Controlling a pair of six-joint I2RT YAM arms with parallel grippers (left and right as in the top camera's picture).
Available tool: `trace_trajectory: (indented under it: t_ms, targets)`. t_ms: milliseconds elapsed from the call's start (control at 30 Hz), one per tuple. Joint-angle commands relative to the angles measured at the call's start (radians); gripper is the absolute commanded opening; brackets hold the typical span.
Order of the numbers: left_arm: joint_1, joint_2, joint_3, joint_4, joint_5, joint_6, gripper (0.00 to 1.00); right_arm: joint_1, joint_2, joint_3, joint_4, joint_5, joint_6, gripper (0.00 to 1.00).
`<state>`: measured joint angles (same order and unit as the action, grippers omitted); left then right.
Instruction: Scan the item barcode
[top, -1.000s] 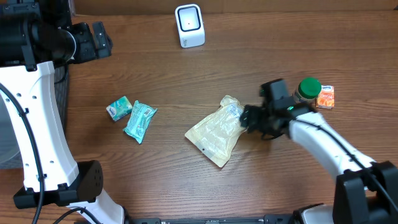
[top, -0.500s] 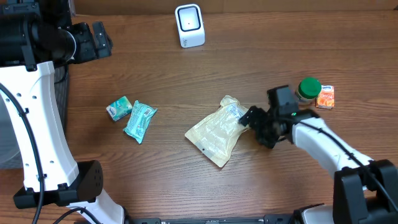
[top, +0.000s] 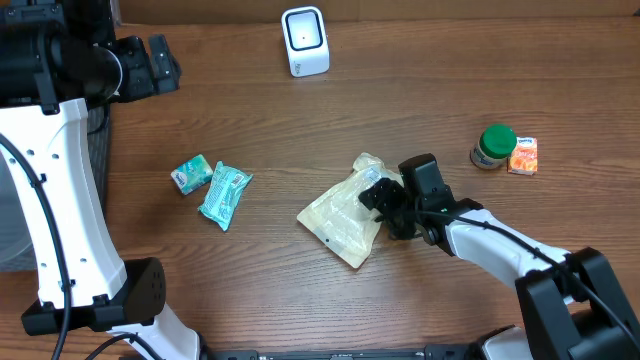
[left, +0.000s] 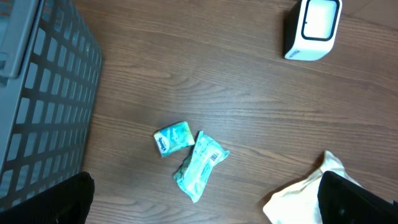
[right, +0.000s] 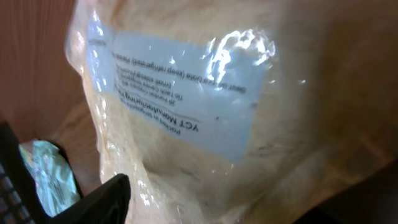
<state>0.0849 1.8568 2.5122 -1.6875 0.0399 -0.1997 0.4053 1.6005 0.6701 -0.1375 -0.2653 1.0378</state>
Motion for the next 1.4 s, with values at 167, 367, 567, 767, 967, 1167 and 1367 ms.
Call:
trace_trajectory:
  t_ms: [167, 367, 567, 767, 967, 1167, 1367]
  targets:
    - [-0.006, 0.003, 0.01, -0.002, -0.006, 0.017, 1.0, 0.035, 0.206, -0.011, 0.162, -0.018, 0.039, 0.53]
    - [-0.006, 0.003, 0.01, -0.002, -0.006, 0.017, 1.0, 0.035, 0.217, -0.008, 0.183, -0.048, 0.028, 0.16]
    - [-0.006, 0.003, 0.01, -0.002, -0.006, 0.017, 1.0, 0.025, 0.216, -0.007, 0.245, -0.173, -0.097, 0.05]
    - [-0.006, 0.003, 0.01, -0.002, -0.006, 0.017, 1.0, 0.0, 0.214, 0.028, 0.281, -0.348, -0.232, 0.04]
    - [-0.006, 0.003, 0.01, -0.002, -0.006, 0.017, 1.0, -0.008, 0.175, 0.131, 0.139, -0.399, -0.393, 0.04]
    - [-0.006, 0.003, 0.01, -0.002, -0.006, 0.017, 1.0, -0.005, 0.073, 0.359, -0.333, -0.149, -0.62, 0.04]
    - [-0.006, 0.003, 0.01, -0.002, -0.006, 0.017, 0.99, 0.035, 0.059, 0.653, -0.814, 0.288, -0.705, 0.04]
